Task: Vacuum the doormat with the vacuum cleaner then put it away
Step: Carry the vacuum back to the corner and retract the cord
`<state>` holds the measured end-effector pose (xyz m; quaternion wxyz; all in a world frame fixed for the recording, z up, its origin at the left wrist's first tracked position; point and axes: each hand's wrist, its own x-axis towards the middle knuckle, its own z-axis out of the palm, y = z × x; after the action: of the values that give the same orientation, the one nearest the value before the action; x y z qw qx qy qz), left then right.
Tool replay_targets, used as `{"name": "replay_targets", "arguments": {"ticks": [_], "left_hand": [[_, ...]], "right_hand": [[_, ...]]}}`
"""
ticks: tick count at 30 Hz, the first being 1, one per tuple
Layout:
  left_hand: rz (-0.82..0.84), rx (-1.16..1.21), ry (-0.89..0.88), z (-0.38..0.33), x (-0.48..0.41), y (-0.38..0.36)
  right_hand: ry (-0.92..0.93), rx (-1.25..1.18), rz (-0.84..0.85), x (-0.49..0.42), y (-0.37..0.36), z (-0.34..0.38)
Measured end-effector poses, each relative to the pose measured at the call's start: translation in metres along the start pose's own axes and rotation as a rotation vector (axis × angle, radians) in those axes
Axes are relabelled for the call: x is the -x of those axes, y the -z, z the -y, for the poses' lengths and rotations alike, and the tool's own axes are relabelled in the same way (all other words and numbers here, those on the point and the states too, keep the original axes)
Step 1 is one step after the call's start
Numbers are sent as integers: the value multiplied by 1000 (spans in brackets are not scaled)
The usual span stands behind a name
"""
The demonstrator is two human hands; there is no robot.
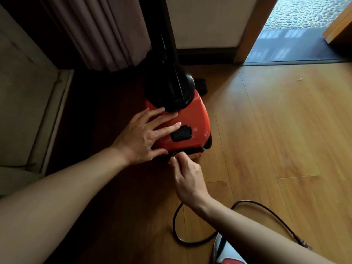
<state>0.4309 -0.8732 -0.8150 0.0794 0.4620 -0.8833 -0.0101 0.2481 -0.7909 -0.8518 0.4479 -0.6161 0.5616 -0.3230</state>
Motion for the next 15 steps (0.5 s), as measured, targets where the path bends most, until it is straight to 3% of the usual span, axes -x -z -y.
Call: {"name": "replay_targets", "arguments": {"ticks": [7, 12, 15], "left_hand": [[14, -7, 13, -1, -1, 3], [31, -6, 23, -2, -1, 3], [38, -21, 28, -5, 1, 2]], "right_hand": [[-226, -71, 37, -8, -44, -8], [-391, -65, 184, -15, -57, -25], [-632, -336, 164, -28, -43, -38]]}}
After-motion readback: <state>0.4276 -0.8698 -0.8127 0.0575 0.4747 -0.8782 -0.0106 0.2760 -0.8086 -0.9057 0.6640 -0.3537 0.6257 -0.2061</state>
